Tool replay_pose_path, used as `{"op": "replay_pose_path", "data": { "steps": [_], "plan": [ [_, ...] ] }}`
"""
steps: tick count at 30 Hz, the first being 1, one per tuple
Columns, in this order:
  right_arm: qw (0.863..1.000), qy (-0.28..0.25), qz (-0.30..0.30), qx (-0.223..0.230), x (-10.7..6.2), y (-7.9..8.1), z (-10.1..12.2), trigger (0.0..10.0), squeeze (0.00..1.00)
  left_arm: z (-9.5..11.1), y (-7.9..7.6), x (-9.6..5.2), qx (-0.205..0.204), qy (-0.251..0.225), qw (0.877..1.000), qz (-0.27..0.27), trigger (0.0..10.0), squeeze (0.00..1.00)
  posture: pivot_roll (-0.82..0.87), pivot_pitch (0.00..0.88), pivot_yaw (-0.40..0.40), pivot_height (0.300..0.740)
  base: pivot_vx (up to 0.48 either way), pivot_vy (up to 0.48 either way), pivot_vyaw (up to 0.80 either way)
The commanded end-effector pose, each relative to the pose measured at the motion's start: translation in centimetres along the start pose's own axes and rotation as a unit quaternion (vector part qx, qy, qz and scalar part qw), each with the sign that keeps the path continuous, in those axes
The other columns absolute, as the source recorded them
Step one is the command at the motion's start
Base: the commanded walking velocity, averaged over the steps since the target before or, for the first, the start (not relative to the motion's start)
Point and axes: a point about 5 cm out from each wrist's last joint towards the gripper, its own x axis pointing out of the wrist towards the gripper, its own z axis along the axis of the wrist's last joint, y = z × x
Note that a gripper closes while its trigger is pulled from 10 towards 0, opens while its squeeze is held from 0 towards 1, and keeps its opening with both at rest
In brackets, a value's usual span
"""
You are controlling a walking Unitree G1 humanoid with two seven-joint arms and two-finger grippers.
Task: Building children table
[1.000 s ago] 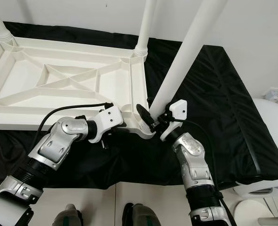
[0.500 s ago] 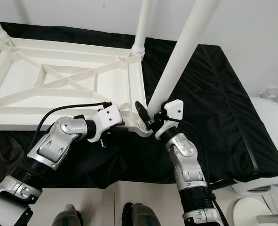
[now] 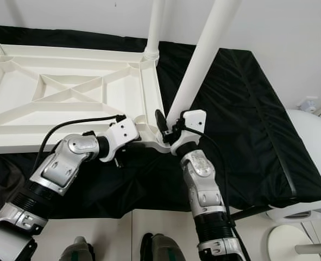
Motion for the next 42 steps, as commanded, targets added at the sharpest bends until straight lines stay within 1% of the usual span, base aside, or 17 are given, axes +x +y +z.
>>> {"op": "replay_pose_path", "data": {
  "steps": [1,2,5,8,17,21,23,27,30,32,35,42],
  "plan": [
    [0.993,0.110,-0.027,0.023,-1.1,0.3,-4.1,10.0,0.00,2.9,0.2,-0.3,0.040,-0.052,0.998,0.011,10.0,0.00,0.10,0.119,-0.107,0.740,0.000,0.000,0.00],
    [0.993,0.109,-0.040,0.026,-0.9,0.7,-4.0,10.0,0.00,2.9,0.2,-0.4,0.039,-0.052,0.998,0.011,10.0,0.00,0.10,0.120,-0.107,0.740,0.000,0.000,0.00],
    [0.993,0.109,-0.040,0.026,-0.9,0.7,-4.0,10.0,0.00,2.9,0.2,-0.4,0.039,-0.052,0.998,0.011,10.0,0.00,0.10,0.120,-0.107,0.740,0.000,0.000,0.00],
    [0.991,0.107,-0.066,0.035,-0.2,1.6,-3.9,10.0,0.00,2.9,0.1,-0.4,0.038,-0.052,0.998,0.011,10.0,0.00,0.10,0.125,-0.108,0.740,0.000,0.000,0.00],
    [0.987,0.118,-0.105,0.018,0.4,2.1,-4.0,10.0,0.00,3.0,0.0,-0.4,0.037,-0.054,0.998,0.010,10.0,0.00,0.10,0.132,-0.109,0.740,0.000,0.000,0.00],
    [0.987,0.120,-0.111,0.006,0.6,2.3,-4.0,10.0,0.00,3.0,-0.1,-0.4,0.036,-0.054,0.998,0.009,10.0,0.00,0.10,0.134,-0.110,0.740,0.000,0.000,0.00],
    [0.987,0.118,-0.106,0.000,0.9,2.9,-3.9,10.0,0.00,3.0,-0.2,-0.3,0.035,-0.054,0.998,0.009,10.0,0.00,0.10,0.137,-0.114,0.740,0.000,0.000,0.00],
    [0.988,0.117,-0.103,0.001,1.0,3.6,-3.8,10.0,0.00,3.1,-0.3,-0.3,0.033,-0.055,0.998,0.010,10.0,0.00,0.10,0.138,-0.123,0.740,0.000,0.000,0.00],
    [0.985,0.125,-0.118,0.010,1.0,3.6,-3.9,10.0,0.00,3.1,-0.3,-0.3,0.031,-0.056,0.998,0.011,10.0,0.00,0.10,0.138,-0.124,0.740,0.000,0.000,0.00],
    [0.983,0.124,-0.132,0.021,1.4,3.4,-3.6,10.0,0.00,3.1,-0.4,-0.3,0.030,-0.057,0.998,0.012,10.0,0.00,0.10,0.137,-0.125,0.740,0.000,0.000,0.00],
    [0.981,0.124,-0.147,0.015,1.7,3.1,-3.4,10.0,0.00,3.1,-0.4,-0.2,0.029,-0.058,0.998,0.012,10.0,0.00,0.10,0.136,-0.126,0.740,0.000,0.000,0.00],
    [0.979,0.129,-0.157,0.019,2.1,3.0,-3.3,10.0,0.00,3.2,-0.4,-0.1,0.029,-0.060,0.998,0.011,10.0,0.00,0.09,0.128,-0.128,0.740,0.000,0.000,0.00]
  ]
}}
